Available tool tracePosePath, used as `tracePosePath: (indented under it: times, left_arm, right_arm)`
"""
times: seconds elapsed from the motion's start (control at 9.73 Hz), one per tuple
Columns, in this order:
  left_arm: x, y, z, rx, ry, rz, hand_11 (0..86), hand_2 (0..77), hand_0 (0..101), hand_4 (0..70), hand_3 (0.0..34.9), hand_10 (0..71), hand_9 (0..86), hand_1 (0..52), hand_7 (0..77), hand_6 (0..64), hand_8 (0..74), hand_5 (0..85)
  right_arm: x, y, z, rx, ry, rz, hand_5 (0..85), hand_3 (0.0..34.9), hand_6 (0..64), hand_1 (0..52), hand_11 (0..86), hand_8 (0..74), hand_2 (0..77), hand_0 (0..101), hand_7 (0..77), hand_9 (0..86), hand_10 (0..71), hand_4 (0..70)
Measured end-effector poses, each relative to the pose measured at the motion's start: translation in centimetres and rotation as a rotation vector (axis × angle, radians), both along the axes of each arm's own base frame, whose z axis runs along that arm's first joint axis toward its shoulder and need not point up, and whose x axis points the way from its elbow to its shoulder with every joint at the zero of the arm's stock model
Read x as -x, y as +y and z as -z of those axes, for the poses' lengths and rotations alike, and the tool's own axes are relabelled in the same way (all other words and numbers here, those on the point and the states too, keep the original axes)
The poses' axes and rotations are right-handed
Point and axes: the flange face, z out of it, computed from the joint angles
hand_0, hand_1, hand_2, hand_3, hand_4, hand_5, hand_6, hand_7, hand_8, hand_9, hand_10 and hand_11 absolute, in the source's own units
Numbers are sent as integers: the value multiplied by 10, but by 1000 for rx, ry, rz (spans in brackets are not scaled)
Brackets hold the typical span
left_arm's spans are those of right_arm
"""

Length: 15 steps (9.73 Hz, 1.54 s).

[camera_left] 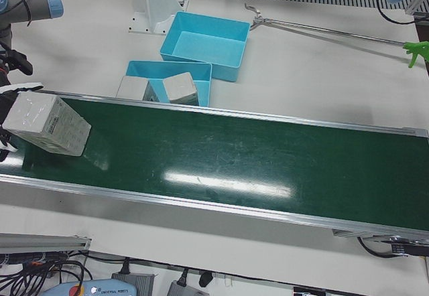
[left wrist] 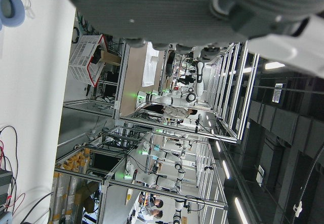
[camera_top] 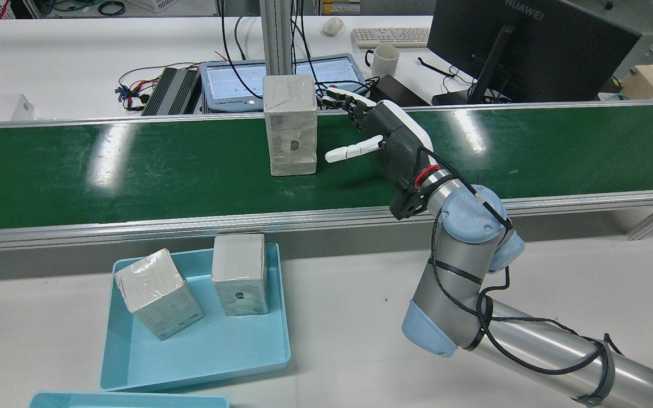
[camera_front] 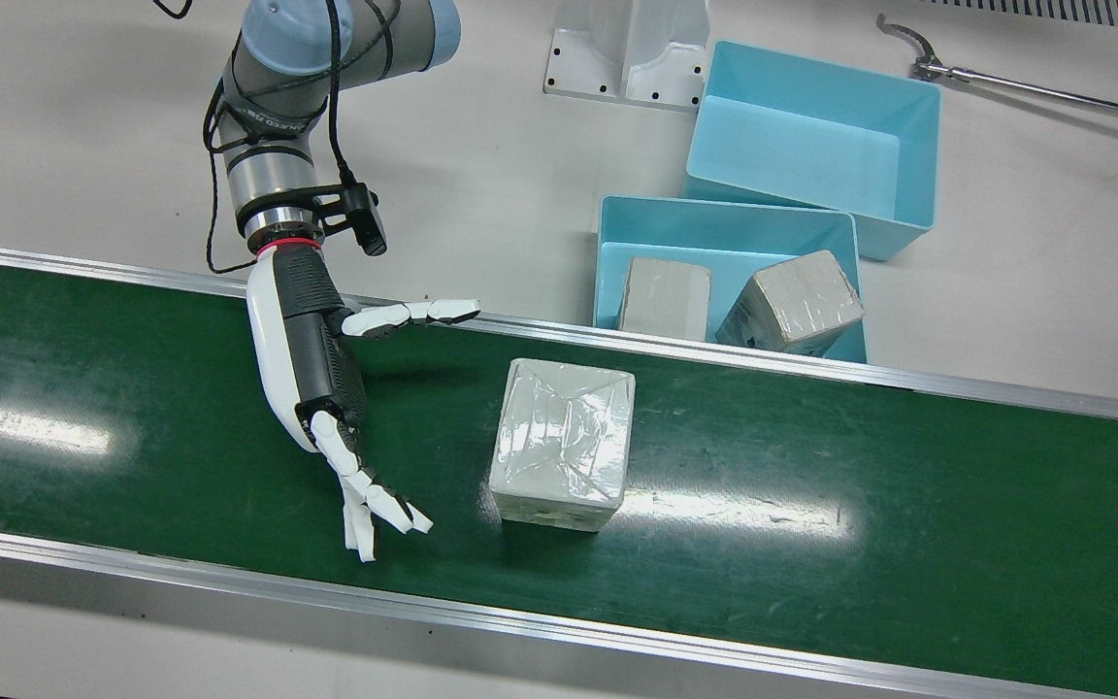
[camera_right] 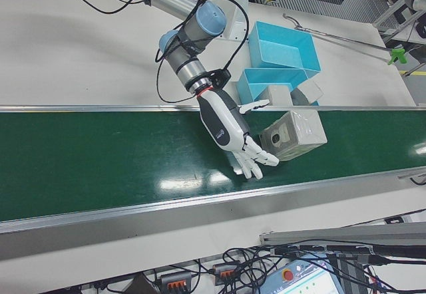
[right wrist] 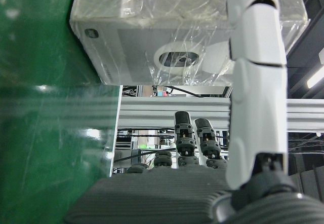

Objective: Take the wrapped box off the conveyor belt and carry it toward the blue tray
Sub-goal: 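Close the right hand fingers around the wrapped white box, then lift the box off the belt and carry it over the blue tray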

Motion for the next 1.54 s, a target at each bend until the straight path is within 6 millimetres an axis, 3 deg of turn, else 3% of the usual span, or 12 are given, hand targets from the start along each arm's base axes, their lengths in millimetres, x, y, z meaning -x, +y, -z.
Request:
tracePosePath:
  times: [0.51, 0.62, 0.72, 0.82, 0.92, 1.03, 1.13, 1.23, 1.34, 1.54]
  left_arm:
    - [0, 0, 0, 0, 0, 0, 5, 11, 0, 0, 0, 0, 5, 0, 5, 0, 5, 11]
    - [0, 0, 0, 0, 0, 0, 5, 5, 0, 0, 0, 0, 5, 0, 5, 0, 5, 11]
    - [0, 0, 0, 0, 0, 0, 5, 5, 0, 0, 0, 5, 5, 0, 5, 5, 5, 11]
    - [0, 0, 0, 0, 0, 0, 5, 11, 0, 0, 0, 0, 5, 0, 5, 0, 5, 11]
    - [0, 0, 0, 0, 0, 0, 5, 11, 0, 0, 0, 0, 5, 0, 5, 0, 5, 11]
    - [0, 0, 0, 0, 0, 0, 5, 5, 0, 0, 0, 0, 5, 0, 5, 5, 5, 11]
    - [0, 0, 0, 0, 0, 0, 5, 11, 0, 0, 0, 5, 5, 0, 5, 5, 5, 11]
    - [0, 0, 0, 0, 0, 0, 5, 11, 0, 0, 0, 5, 5, 0, 5, 5, 5, 11]
    - [0, 0, 0, 0, 0, 0, 5, 5, 0, 0, 0, 0, 5, 0, 5, 5, 5, 11]
    - [0, 0, 0, 0, 0, 0, 5, 5, 0, 0, 0, 5, 5, 0, 5, 5, 5, 11]
  right_arm:
    - [13, -12, 26, -12, -11, -22, 115, 0, 65, 164, 11, 27, 93, 497, 180, 33, 0, 125]
    - [15, -15, 29, -11, -9, -25, 115, 0, 65, 185, 11, 27, 114, 504, 180, 33, 0, 125]
    - [18, -17, 30, -9, -6, -28, 202, 0, 76, 245, 11, 44, 175, 551, 202, 65, 0, 147]
    - [20, -19, 29, -4, -1, -29, 202, 0, 136, 245, 11, 93, 175, 551, 273, 125, 0, 147]
    - [21, -20, 28, 1, 5, -30, 300, 0, 224, 229, 11, 256, 229, 613, 349, 284, 93, 278]
    - [21, -21, 26, 5, 9, -31, 305, 0, 224, 185, 11, 256, 267, 613, 349, 284, 164, 311]
    - [19, -20, 29, 3, 5, -31, 305, 0, 256, 185, 49, 322, 267, 613, 355, 355, 218, 311]
    - [13, -17, 38, -8, -9, -35, 305, 0, 256, 185, 49, 322, 267, 613, 355, 355, 218, 311]
    - [1, -10, 56, -26, -30, -39, 316, 0, 295, 93, 256, 376, 344, 545, 365, 365, 382, 338]
    - [-24, 16, 95, -60, -75, -45, 327, 1, 316, 60, 278, 415, 382, 500, 371, 376, 453, 338]
